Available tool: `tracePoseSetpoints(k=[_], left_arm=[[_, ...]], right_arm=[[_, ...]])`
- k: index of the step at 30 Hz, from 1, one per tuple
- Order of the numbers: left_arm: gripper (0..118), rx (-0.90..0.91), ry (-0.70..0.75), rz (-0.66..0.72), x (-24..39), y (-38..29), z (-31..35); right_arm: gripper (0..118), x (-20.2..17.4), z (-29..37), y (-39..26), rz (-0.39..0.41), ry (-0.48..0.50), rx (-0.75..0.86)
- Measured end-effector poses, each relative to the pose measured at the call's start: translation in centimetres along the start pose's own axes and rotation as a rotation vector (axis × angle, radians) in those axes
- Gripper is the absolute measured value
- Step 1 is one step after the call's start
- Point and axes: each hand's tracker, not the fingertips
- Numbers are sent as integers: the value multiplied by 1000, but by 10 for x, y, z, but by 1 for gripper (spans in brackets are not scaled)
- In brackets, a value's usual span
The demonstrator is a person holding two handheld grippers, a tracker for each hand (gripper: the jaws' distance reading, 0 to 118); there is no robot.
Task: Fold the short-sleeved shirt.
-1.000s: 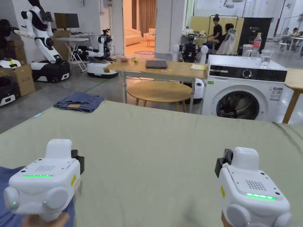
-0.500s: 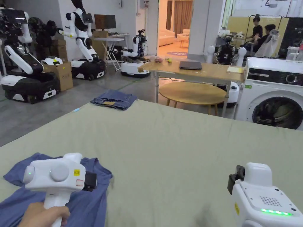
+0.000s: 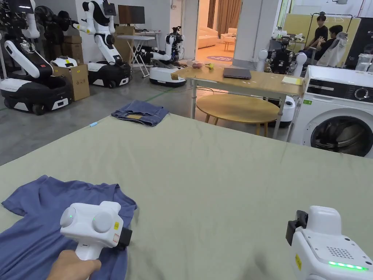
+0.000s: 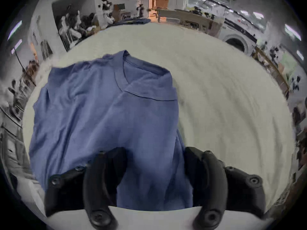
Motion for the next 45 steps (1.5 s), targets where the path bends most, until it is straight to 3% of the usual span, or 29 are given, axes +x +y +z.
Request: tracePoseSetpoints(k=[2, 3, 4, 7, 13, 18, 23, 29, 36, 45], left_arm=[[39, 23, 15, 1, -2, 1, 0], [11, 48, 57, -1, -5, 0, 1], [0, 51, -13, 43, -10, -2, 2], [0, 81, -44, 92, -17, -7, 9], [0, 242, -94, 15, -14, 6, 44], [0, 333, -142, 61, -10, 36, 81], [0, 397, -177, -37, 27, 76, 116], [0, 443, -271, -142, 111, 120, 140], [0, 467, -494, -283, 248, 145, 159], [0, 353, -730, -516, 436, 93, 172]], right_arm=[[0, 1, 0, -1, 1, -3, -5], [0, 2, 1, -1, 1, -4, -8], [0, 3, 1, -2, 0, -5, -10], [0, 6, 4, -4, -8, -7, -13], [0, 17, 9, -2, -39, -24, -6], [0, 30, 17, 4, -62, -47, 20], [0, 47, 27, 10, -68, -68, 32], [0, 76, 43, 14, -64, -116, 49], [0, 125, 72, 14, -70, -217, 71], [0, 199, 117, 4, -126, -389, 82]])
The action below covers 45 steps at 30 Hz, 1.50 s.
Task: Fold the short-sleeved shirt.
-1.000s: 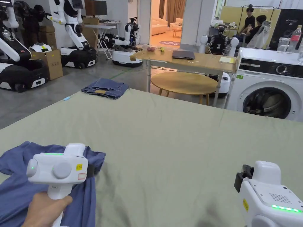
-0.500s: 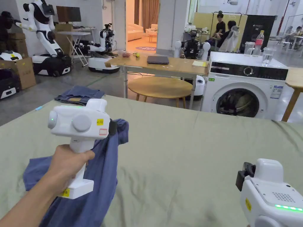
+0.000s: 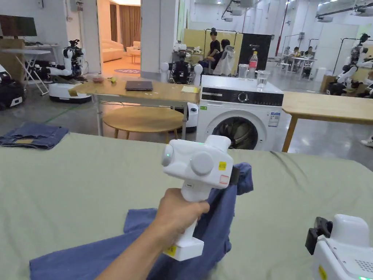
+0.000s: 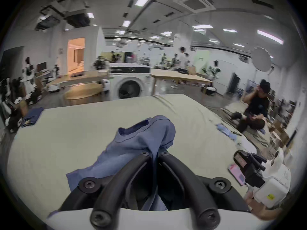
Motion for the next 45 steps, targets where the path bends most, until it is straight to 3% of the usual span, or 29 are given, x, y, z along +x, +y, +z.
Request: tracePoseSetpoints(k=[3, 8, 16, 17, 19, 23, 29, 30, 33, 34, 42, 45], left_arm=[[0, -45, -92, -67, 42, -16, -24], [0, -109, -157, -57, 77, -48, -49], [1, -142, -179, 25, 65, -75, -51], [8, -135, -177, 35, 61, -75, -48], [41, -99, -162, 62, 52, -74, -36], [62, -7, -116, 99, 30, -74, -7], [61, 123, 51, 130, -9, -103, 44], [52, 136, 71, 115, -16, -110, 52], [5, 157, 204, 73, -32, -130, 70], [0, 169, 251, 67, -37, -136, 77], [0, 139, 441, 191, -121, -159, 128], [0, 69, 471, 297, -171, -159, 140]], right_arm=[[0, 24, 3, -5, -4, -48, -17], [0, 55, 11, -15, -15, -116, -37], [0, 69, 19, -22, -21, -147, -60], [0, 68, 19, -21, -19, -144, -60], [0, 62, 20, -18, -14, -135, -56], [0, 46, 20, -12, 1, -101, -40], [0, 10, 18, -2, 10, -28, -11], [0, 3, 17, -1, 13, -9, -8], [0, -18, 14, 2, 18, 28, 2], [0, -25, 13, 2, 18, 41, 3], [0, -67, -3, -3, 31, 130, -21], [0, -73, -9, -6, 33, 144, -32]])
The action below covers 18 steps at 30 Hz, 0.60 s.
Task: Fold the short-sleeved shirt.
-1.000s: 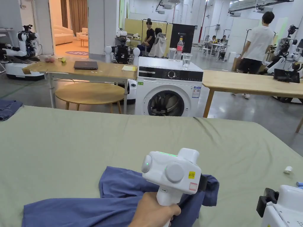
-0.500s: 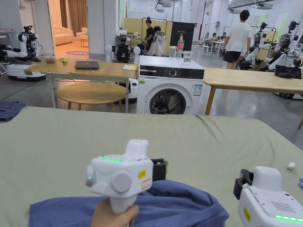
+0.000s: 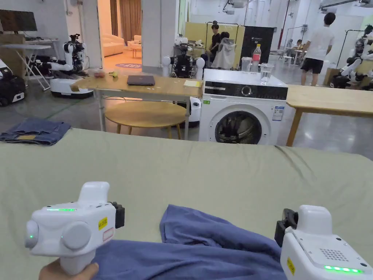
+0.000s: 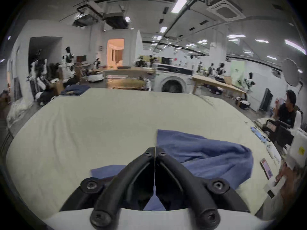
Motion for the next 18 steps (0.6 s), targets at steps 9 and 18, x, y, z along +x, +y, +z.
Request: tracePoseSetpoints(k=[9, 18], left_arm=[[12, -293, 22, 143, -79, 17, -64], [63, -516, 128, 84, -91, -8, -134]], right_arm=[[0, 0, -15, -8, -12, 3, -44], [0, 11, -19, -13, 6, -26, -74]])
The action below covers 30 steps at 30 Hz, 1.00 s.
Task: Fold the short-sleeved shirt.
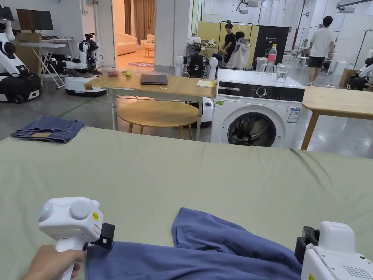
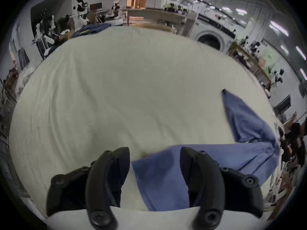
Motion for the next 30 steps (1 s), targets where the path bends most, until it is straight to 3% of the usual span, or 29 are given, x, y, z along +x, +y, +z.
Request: tracePoseSetpoints(k=[2, 4, 7, 8, 11, 18, 20, 23, 27, 30], left_arm=[[62, -50, 33, -42, 1, -4, -15], [62, 17, 60, -71, 9, -10, -9], [47, 53, 76, -175, 25, -18, -6], [47, 57, 65, -195, 29, -21, -6], [0, 60, 57, -191, 34, -29, -3], [0, 221, -3, -126, 21, -39, 34], [0, 254, -17, -110, 17, -42, 47], [0, 275, -29, -101, 12, -46, 59], [0, 283, -39, -93, 16, -57, 70], [0, 276, -30, -108, 21, -64, 71]], right_arm=[[0, 5, -1, 0, -1, -10, -10], [0, 10, 1, 0, -6, -15, -15], [0, 21, 2, 1, -8, -31, -17], [0, 26, 2, 1, -11, -31, -23], [0, 43, -3, 3, -30, -41, -60], [1, 93, -33, 13, -50, -41, -246], [13, 102, -41, 14, -63, -51, -282], [57, 111, -59, 12, -73, -14, -377], [60, 112, -88, -1, -54, 49, -510], [60, 107, -111, -15, -21, 44, -597]])
